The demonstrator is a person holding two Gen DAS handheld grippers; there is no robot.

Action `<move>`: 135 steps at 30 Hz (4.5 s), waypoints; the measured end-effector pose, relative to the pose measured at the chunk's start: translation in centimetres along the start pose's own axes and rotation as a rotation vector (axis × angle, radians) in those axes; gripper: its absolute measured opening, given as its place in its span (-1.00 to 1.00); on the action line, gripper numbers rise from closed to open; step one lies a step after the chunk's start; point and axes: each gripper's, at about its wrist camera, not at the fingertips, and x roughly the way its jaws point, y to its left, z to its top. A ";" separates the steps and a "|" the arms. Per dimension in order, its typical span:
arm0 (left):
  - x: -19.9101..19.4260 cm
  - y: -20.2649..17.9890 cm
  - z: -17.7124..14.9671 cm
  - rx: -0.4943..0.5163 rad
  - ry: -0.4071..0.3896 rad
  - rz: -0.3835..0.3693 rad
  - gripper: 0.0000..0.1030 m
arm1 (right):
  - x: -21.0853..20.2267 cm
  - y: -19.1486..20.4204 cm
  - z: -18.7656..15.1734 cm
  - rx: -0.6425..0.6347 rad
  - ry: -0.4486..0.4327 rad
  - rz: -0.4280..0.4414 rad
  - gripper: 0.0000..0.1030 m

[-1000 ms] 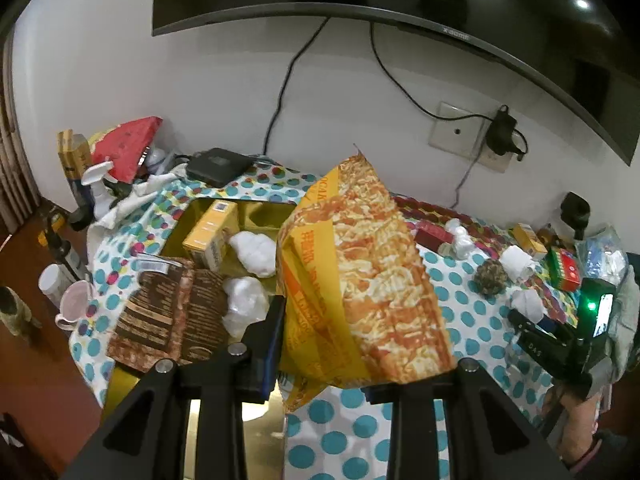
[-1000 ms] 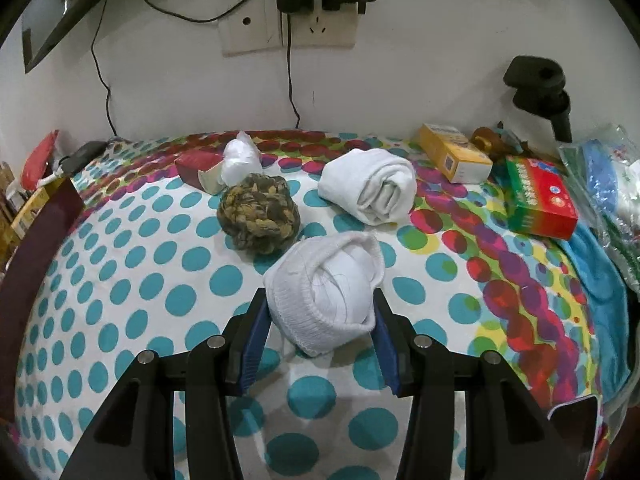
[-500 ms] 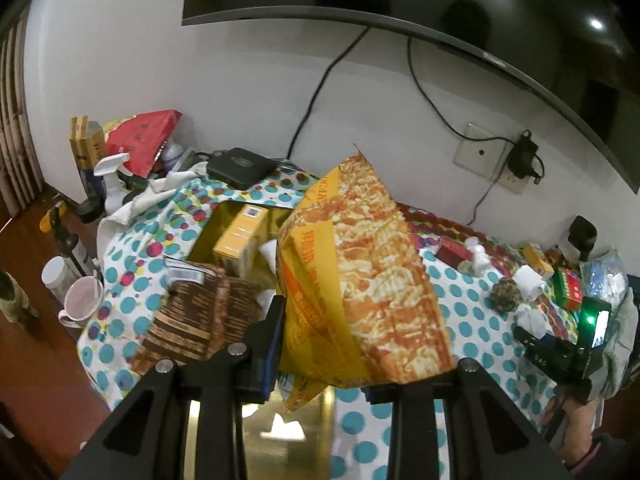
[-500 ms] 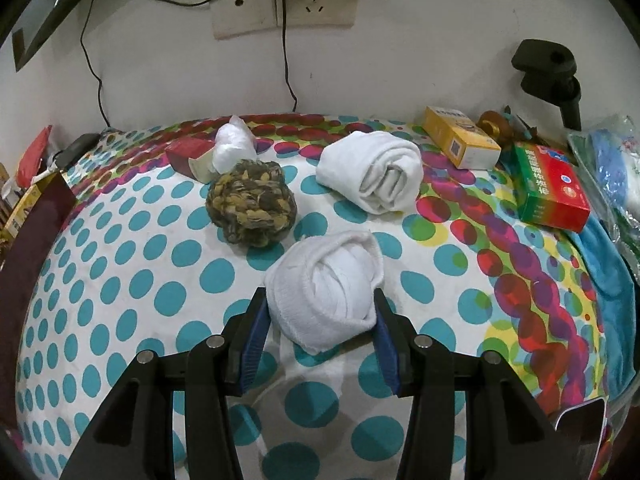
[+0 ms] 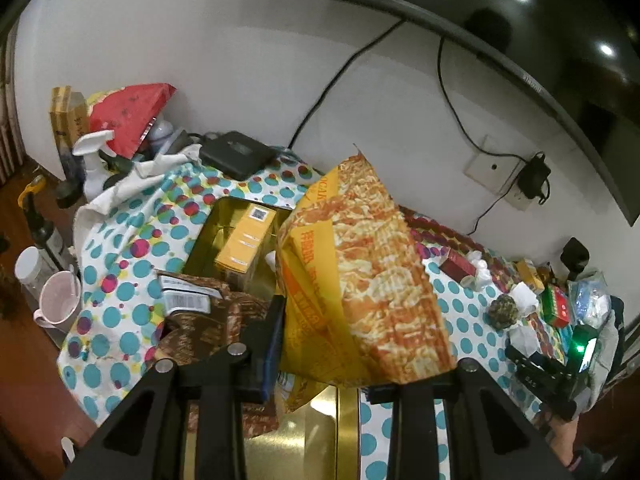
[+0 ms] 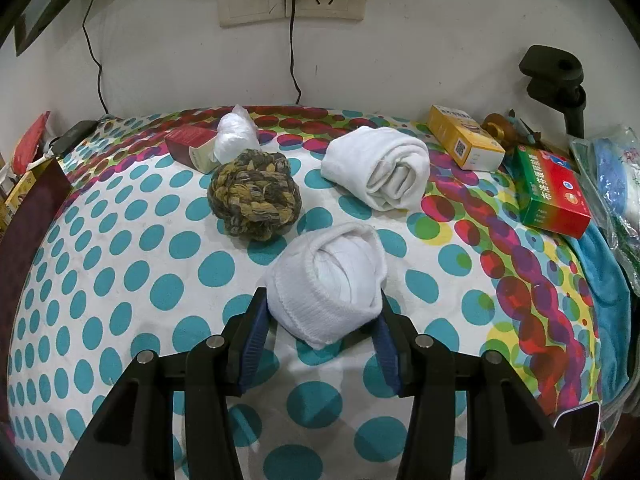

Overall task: Organize objects
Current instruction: 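Carry the yellow chip bag toward the gold tray with the left gripper, then lower the yellow chip bag into the gold tray and open the left gripper, then move the right gripper holding rolled white socks toward the gold tray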

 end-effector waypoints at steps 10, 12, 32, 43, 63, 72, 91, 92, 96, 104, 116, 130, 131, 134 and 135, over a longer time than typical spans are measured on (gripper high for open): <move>3.0 -1.0 0.3 0.056 0.021 0.007 -0.35 | 0.0 0.1 -0.1 0.005 0.000 0.006 -0.07; 3.0 -0.8 0.2 0.058 0.021 -0.005 -0.35 | 0.0 0.2 -0.1 0.003 0.000 0.006 -0.06; 2.1 0.3 -1.6 0.115 0.038 0.107 0.05 | 0.0 0.2 -0.2 -0.002 0.002 -0.003 -0.05; 0.7 1.5 -4.3 0.108 0.074 0.090 0.07 | 0.1 0.3 -0.2 -0.003 0.002 -0.005 -0.05; -5.0 0.5 -8.2 0.075 0.018 0.053 0.07 | 0.2 0.3 -0.3 0.000 0.003 -0.006 -0.02; -2.0 -1.5 -6.4 0.137 0.033 0.043 0.08 | 0.2 0.3 -0.3 0.001 0.003 -0.007 -0.02; -1.5 -0.2 -5.0 0.139 0.049 0.082 0.08 | 0.2 0.5 -0.3 0.002 0.003 -0.007 -0.02; -1.9 0.4 -5.8 0.115 0.064 0.071 0.08 | 0.3 0.4 -0.3 0.002 0.003 -0.007 -0.02; -2.5 1.3 -7.7 0.090 0.105 0.068 0.08 | 0.3 0.5 -0.3 0.003 0.003 -0.007 -0.02; 0.1 2.7 -8.8 0.007 0.182 0.089 0.08 | 0.3 0.5 -0.2 0.004 0.003 -0.008 -0.02; 2.6 0.9 -6.5 0.079 0.143 0.113 0.08 | 0.3 0.5 -0.2 0.005 0.003 -0.008 -0.02; -1.7 -2.2 -8.6 0.195 0.070 0.278 0.08 | 0.3 1.0 -0.3 -0.011 -0.014 -0.034 -0.16; -2.0 -2.4 -8.8 0.200 0.065 0.282 0.08 | 0.1 1.1 -0.3 -0.015 -0.023 -0.040 -0.16; -2.8 -2.9 -9.3 0.202 0.051 0.279 0.08 | -0.4 1.3 -0.4 -0.030 -0.042 -0.058 -0.16; -3.2 -3.0 -9.5 0.201 0.046 0.277 0.08 | -0.5 1.5 -0.4 -0.036 -0.048 -0.062 -0.16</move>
